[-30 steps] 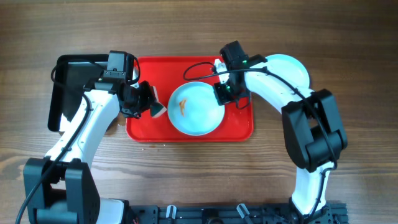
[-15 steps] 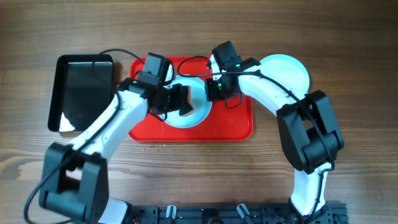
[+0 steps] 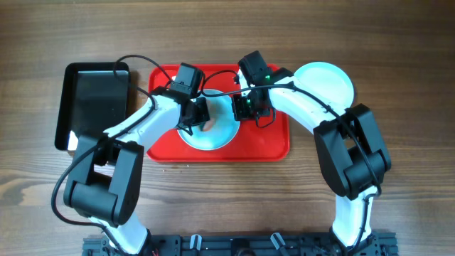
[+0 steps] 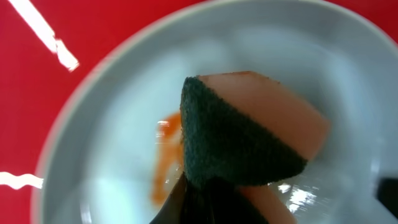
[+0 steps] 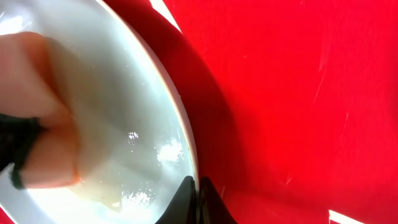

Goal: Clean dirty plates on tray and stack at the side

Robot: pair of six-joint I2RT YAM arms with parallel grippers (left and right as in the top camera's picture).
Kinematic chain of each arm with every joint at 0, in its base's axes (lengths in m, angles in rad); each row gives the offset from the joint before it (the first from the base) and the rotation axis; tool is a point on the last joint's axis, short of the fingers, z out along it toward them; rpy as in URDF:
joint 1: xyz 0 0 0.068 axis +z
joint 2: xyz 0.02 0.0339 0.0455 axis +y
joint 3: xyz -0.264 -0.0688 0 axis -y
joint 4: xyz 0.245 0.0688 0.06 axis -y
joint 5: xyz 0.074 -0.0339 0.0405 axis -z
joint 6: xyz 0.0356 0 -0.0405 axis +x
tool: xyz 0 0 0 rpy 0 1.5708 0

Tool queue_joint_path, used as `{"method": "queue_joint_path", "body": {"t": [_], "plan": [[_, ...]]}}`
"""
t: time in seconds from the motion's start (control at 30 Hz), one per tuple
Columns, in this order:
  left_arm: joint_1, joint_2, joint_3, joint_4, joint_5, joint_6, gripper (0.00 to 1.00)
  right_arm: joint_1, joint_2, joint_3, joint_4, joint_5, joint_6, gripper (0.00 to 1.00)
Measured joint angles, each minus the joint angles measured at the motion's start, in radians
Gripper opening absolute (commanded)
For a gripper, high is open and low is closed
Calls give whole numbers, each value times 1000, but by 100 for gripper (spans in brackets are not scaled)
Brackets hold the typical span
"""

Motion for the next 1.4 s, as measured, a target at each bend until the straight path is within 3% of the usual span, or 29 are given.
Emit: {"method": "queue_joint_path", "body": {"t": [0.33, 0.47, 0.57, 0.83, 0.9, 1.27, 1.4], "plan": [[117, -55, 35, -177, -71, 0, 4, 16, 0, 0, -11, -3, 0, 4], [141, -151, 39, -117, 117, -1, 4, 5, 0, 0, -22, 13, 0, 4], [85, -150, 40, -79, 236, -4, 4, 5, 0, 0, -22, 20, 0, 4], [-61, 26, 41, -11, 278, -80, 4, 5, 0, 0, -34, 27, 0, 4], [-61, 28, 51, -58, 234, -109, 4, 4, 0, 0, -37, 28, 0, 4], [-60, 32, 124, -359, -320, -124, 4, 13, 0, 0, -44, 27, 6, 4], [-53, 36, 214, -372, -454, -124, 4, 8, 0, 0, -51, 39, 11, 4]]}}
